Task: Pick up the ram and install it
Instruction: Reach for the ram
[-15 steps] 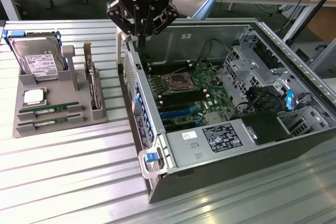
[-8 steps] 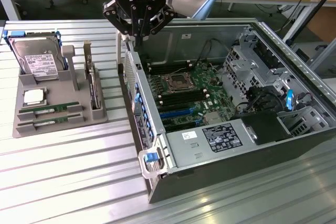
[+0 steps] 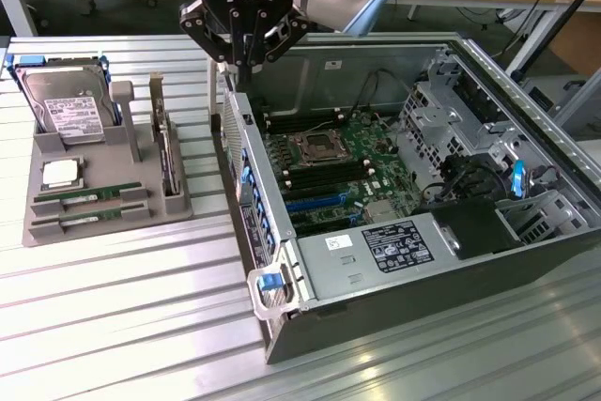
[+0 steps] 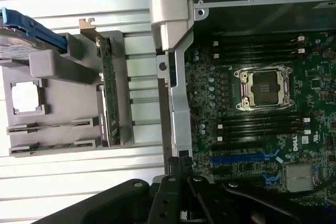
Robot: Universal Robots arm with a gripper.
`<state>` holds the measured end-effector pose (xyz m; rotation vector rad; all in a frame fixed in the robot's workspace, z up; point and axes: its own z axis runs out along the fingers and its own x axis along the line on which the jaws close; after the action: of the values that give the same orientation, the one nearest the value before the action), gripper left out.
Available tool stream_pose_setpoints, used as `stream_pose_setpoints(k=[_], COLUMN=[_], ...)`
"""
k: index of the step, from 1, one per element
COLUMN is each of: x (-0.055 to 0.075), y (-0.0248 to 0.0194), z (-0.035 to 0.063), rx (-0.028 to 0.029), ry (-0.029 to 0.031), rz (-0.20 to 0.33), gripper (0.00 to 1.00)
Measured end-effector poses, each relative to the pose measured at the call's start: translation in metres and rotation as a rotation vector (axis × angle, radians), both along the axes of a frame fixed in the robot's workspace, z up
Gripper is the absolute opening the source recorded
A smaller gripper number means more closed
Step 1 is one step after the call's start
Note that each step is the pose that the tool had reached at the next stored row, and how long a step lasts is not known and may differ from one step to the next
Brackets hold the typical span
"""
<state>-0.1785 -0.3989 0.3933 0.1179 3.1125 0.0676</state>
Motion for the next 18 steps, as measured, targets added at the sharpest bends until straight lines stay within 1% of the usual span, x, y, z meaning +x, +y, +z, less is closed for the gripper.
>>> stream_pose_setpoints(k=[18], x=[-0.0095], y=[0.0000], z=[0.0000], rx=[0.0000], ry=[0.0000], rz=[0.000], gripper=[0.10])
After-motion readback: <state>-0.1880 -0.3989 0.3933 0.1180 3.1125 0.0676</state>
